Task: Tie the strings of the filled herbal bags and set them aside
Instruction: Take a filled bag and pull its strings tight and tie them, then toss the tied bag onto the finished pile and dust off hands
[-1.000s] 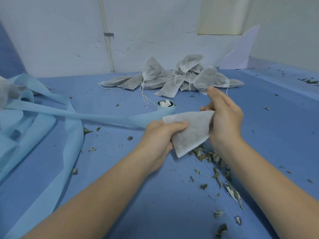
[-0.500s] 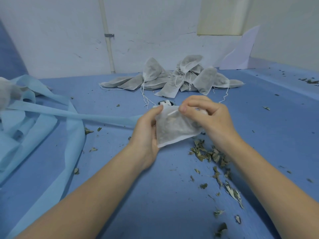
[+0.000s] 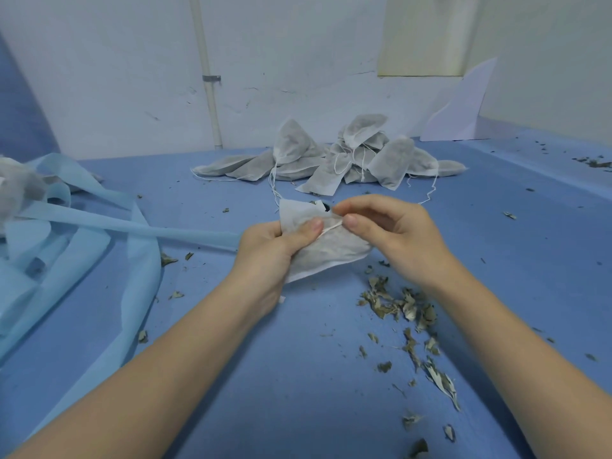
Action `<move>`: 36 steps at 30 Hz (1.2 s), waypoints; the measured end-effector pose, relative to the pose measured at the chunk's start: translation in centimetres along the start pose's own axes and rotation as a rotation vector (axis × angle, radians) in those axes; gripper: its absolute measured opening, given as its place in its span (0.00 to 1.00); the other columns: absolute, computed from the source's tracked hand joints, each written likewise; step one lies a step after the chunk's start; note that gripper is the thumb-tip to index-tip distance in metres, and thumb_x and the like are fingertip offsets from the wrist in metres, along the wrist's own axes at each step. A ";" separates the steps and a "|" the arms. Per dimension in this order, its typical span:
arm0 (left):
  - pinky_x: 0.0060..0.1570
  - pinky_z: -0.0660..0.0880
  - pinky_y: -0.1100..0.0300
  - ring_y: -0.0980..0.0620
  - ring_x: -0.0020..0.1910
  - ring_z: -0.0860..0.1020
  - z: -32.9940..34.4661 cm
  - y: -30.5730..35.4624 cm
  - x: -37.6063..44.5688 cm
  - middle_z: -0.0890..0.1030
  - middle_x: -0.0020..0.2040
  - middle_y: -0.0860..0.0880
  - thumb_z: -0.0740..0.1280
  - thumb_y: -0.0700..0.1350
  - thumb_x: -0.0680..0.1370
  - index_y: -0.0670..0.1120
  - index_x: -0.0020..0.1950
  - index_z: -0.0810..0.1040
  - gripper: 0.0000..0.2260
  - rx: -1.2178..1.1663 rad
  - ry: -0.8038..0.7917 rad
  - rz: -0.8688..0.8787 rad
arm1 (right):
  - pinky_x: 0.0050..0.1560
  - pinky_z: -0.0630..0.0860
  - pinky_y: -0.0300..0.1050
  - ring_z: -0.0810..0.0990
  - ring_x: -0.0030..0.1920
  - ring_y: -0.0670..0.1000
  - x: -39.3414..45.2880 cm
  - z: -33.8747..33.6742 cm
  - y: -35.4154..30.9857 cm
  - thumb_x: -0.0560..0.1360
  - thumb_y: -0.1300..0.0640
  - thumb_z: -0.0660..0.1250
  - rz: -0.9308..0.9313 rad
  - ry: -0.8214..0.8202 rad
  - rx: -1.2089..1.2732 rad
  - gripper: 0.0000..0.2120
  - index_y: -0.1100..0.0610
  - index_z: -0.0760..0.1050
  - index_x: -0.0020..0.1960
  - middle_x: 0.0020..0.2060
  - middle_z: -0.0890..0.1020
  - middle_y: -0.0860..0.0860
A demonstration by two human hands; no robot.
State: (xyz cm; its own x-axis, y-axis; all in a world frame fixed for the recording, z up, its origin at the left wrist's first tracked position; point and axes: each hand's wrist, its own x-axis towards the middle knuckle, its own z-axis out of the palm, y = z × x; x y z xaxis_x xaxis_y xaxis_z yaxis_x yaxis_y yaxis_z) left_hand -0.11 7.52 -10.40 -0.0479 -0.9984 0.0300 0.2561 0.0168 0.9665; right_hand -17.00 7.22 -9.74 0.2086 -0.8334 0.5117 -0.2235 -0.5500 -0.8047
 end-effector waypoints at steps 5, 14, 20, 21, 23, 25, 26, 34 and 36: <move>0.39 0.77 0.64 0.54 0.34 0.81 0.2 1.2 2.2 0.83 0.35 0.48 0.70 0.40 0.75 0.38 0.42 0.81 0.05 0.147 0.181 0.121 | 0.54 0.79 0.41 0.82 0.50 0.45 2.8 0.0 1.3 0.79 0.52 0.63 0.193 0.064 0.128 0.07 0.48 0.78 0.55 0.49 0.83 0.47; 0.49 0.77 0.60 0.51 0.46 0.81 -0.4 3.1 6.4 0.82 0.40 0.52 0.72 0.45 0.74 0.47 0.38 0.79 0.06 0.117 0.435 0.157 | 0.53 0.73 0.43 0.78 0.44 0.45 5.8 0.2 5.8 0.72 0.54 0.74 0.412 -0.176 -0.351 0.34 0.55 0.64 0.74 0.63 0.75 0.50; 0.57 0.76 0.54 0.48 0.52 0.81 0.4 3.5 7.8 0.83 0.51 0.45 0.69 0.43 0.76 0.40 0.54 0.80 0.10 0.151 0.425 0.149 | 0.44 0.68 0.34 0.71 0.42 0.39 7.7 1.1 6.6 0.66 0.50 0.78 0.336 -0.237 -0.348 0.34 0.47 0.69 0.69 0.52 0.73 0.43; 0.59 0.75 0.53 0.47 0.53 0.80 0.6 3.5 7.9 0.82 0.53 0.45 0.69 0.44 0.76 0.40 0.56 0.80 0.11 0.175 0.415 0.150 | 0.41 0.67 0.32 0.71 0.41 0.38 7.9 1.3 6.6 0.65 0.50 0.78 0.342 -0.242 -0.331 0.32 0.47 0.70 0.67 0.47 0.72 0.41; 0.59 0.74 0.50 0.46 0.54 0.80 1.0 3.5 8.1 0.82 0.53 0.44 0.68 0.45 0.77 0.39 0.56 0.79 0.12 0.230 0.404 0.149 | 0.38 0.68 0.32 0.73 0.41 0.38 8.1 1.6 6.8 0.65 0.50 0.78 0.359 -0.230 -0.328 0.28 0.47 0.70 0.60 0.44 0.73 0.40; 0.59 0.75 0.50 0.44 0.54 0.79 1.3 3.5 8.2 0.82 0.53 0.43 0.68 0.47 0.76 0.39 0.56 0.79 0.13 0.277 0.411 0.154 | 0.35 0.69 0.32 0.74 0.42 0.39 8.1 1.7 7.3 0.65 0.50 0.77 0.352 -0.198 -0.400 0.26 0.49 0.67 0.57 0.44 0.75 0.42; 0.58 0.75 0.50 0.44 0.53 0.79 1.5 3.4 8.3 0.81 0.53 0.43 0.68 0.47 0.76 0.39 0.55 0.79 0.13 0.306 0.416 0.163 | 0.35 0.69 0.34 0.74 0.42 0.40 8.0 1.6 7.5 0.64 0.49 0.76 0.350 -0.175 -0.428 0.27 0.49 0.66 0.57 0.46 0.75 0.43; 0.53 0.71 0.57 0.44 0.55 0.76 4.2 1.3 8.7 0.80 0.55 0.43 0.67 0.51 0.76 0.40 0.56 0.77 0.16 0.539 0.398 0.214 | 0.28 0.67 0.28 0.74 0.32 0.38 6.6 0.3 7.4 0.66 0.50 0.76 0.299 -0.046 -0.468 0.13 0.47 0.71 0.41 0.34 0.77 0.41; 0.44 0.65 0.62 0.46 0.51 0.74 5.0 0.7 8.6 0.79 0.54 0.44 0.66 0.51 0.77 0.40 0.56 0.76 0.15 0.583 0.394 0.243 | 0.29 0.67 0.26 0.74 0.34 0.38 6.3 0.2 7.2 0.65 0.50 0.77 0.292 -0.010 -0.442 0.13 0.49 0.74 0.41 0.34 0.77 0.41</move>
State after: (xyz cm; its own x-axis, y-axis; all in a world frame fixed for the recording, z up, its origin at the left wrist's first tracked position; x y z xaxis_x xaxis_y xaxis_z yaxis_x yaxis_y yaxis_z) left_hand -5.15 -0.83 -8.19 0.3229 -0.9064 0.2723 -0.3436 0.1558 0.9261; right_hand -17.11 -2.02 -12.37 0.0858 -0.9559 0.2808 -0.6535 -0.2667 -0.7084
